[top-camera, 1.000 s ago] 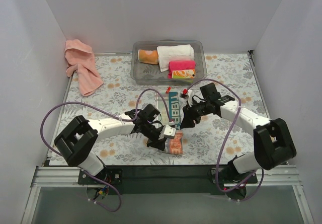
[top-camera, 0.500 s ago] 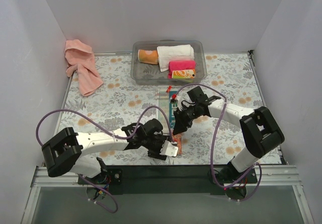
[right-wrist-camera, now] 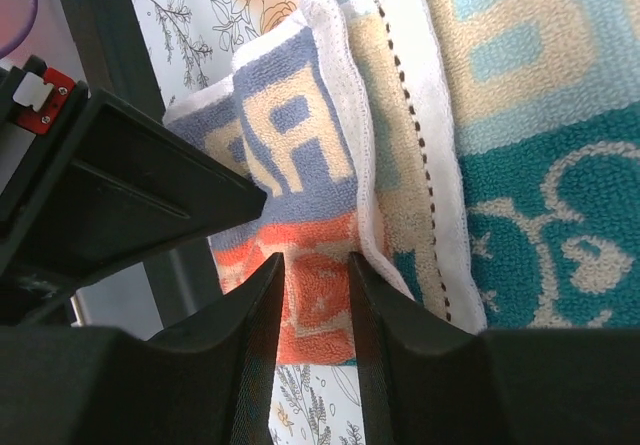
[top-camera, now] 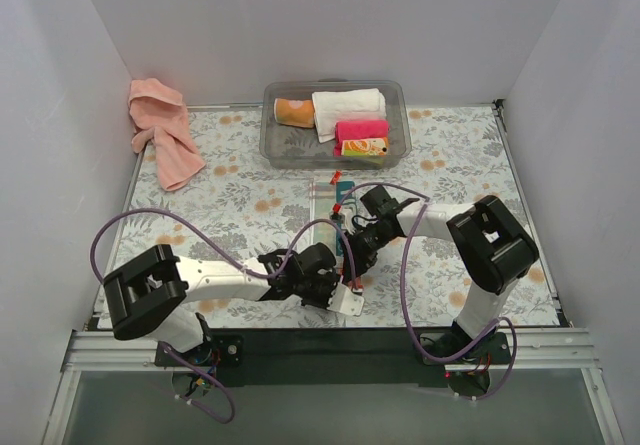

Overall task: Roll the towels
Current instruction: Roll the towel

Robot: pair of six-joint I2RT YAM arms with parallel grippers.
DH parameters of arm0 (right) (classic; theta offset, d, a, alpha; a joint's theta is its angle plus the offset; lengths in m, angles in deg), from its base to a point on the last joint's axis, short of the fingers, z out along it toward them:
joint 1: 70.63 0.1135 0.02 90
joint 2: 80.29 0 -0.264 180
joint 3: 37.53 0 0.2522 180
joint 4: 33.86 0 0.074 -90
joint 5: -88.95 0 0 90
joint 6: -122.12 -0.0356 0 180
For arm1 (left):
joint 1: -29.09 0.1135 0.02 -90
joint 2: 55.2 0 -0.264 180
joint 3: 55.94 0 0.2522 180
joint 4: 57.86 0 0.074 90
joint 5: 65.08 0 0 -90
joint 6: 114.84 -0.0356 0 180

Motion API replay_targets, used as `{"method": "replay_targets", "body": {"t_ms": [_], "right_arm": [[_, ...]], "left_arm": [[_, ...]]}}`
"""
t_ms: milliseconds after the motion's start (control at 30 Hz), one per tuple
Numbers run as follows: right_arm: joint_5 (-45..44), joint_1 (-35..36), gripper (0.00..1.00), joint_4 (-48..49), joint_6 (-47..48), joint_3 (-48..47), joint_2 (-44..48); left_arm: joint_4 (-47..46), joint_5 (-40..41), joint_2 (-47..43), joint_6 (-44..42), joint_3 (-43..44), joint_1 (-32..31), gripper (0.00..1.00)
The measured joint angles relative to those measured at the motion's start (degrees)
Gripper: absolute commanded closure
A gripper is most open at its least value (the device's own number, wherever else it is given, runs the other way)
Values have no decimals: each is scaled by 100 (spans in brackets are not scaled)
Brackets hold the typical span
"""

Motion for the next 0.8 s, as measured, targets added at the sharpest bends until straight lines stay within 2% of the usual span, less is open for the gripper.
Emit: {"method": "replay_targets", "body": {"t_ms": [167,400,467,600,800], "right_arm": [[-4,7,65,9,2,-20,-11],[-109,39,65,157,48,101,129],[-122,39,64,175,52,125,168],[-278,37,52,153,118,127,439],[-566,-138,51,-136,313,-334,1080]], "left_arm": [[313,-264,33,170,201,101,93],[844,-1434,-2,706,634,970,93],[898,-1740,52,822,748,1222,93],[953,-2223,289,962,896,1582,93],[1141,-2640,343,1001,938,1628,92]]}}
